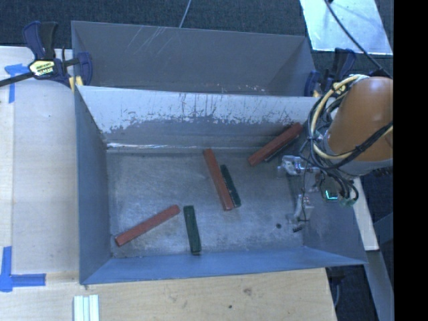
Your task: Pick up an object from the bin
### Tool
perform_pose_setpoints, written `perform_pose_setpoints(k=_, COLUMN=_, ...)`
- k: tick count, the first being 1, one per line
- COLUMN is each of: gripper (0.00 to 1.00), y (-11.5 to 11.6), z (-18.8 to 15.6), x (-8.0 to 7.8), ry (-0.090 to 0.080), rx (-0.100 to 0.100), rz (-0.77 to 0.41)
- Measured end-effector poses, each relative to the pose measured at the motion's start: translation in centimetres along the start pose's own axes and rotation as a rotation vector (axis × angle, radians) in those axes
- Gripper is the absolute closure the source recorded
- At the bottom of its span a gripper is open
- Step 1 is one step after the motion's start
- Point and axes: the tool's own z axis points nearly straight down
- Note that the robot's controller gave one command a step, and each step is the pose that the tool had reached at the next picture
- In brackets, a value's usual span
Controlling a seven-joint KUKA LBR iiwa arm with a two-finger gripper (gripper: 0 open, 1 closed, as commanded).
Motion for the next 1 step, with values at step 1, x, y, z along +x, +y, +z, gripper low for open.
perform_pose_setpoints(k=1, gripper=0.00, y=0.04, z=-0.39, x=-0.20, ry=-0.008, rx=0.001, rz=-0.003)
